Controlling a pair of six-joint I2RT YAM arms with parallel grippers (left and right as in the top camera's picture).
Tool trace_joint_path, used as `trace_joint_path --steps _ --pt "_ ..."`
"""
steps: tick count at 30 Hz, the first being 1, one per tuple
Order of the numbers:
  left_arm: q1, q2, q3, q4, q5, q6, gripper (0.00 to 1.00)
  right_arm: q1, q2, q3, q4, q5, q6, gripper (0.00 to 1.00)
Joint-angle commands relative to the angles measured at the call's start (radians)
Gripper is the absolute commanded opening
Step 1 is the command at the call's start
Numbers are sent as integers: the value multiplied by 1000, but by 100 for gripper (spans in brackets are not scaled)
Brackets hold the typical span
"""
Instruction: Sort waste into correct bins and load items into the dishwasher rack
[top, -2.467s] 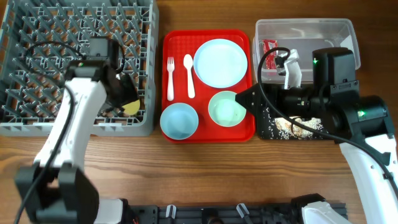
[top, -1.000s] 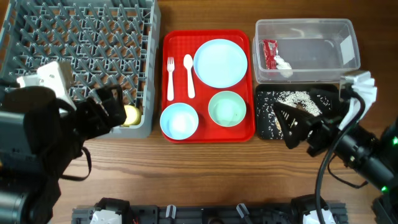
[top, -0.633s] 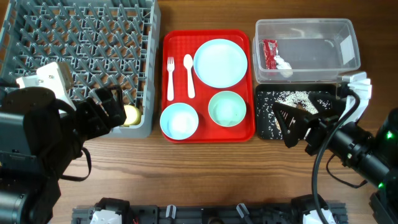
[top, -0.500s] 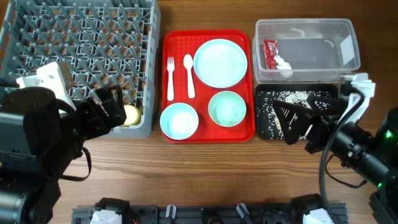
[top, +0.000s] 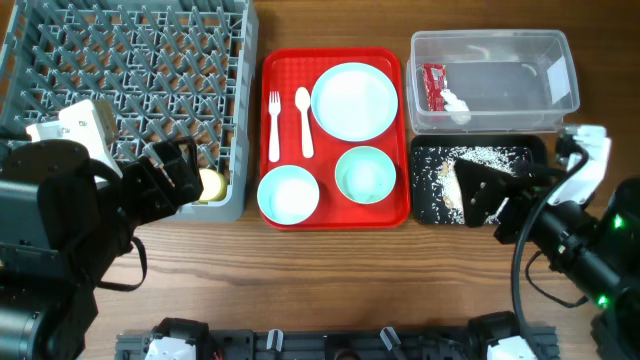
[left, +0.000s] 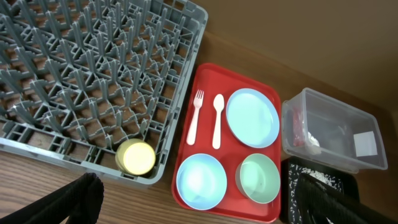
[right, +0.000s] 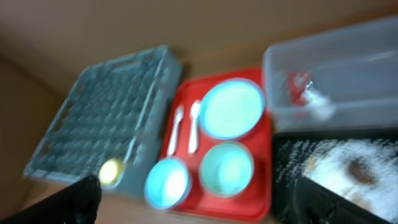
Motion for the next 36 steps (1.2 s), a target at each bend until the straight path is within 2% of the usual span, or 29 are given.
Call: trace_joint_path --steps 1,8,15,21,26,36 --pt "-3 -9 -3 2 -17 -6 100 -23 -151 -201 136 190 -33 100" --pt "-3 -9 -3 2 -17 -6 100 -72 -475 -719 469 222 -72 100" --pt "-3 -9 -3 2 -17 -6 100 -84 -662 -1046 686 214 -69 100" --pt "-3 -9 -3 2 -17 -6 100 -84 -768 -1236 878 184 -64 100" --pt "-3 -9 -3 2 -17 -6 100 -87 -778 -1360 1075 195 6 100" --pt "-3 -9 -3 2 -17 -6 100 -87 -777 -1359 1062 191 12 100"
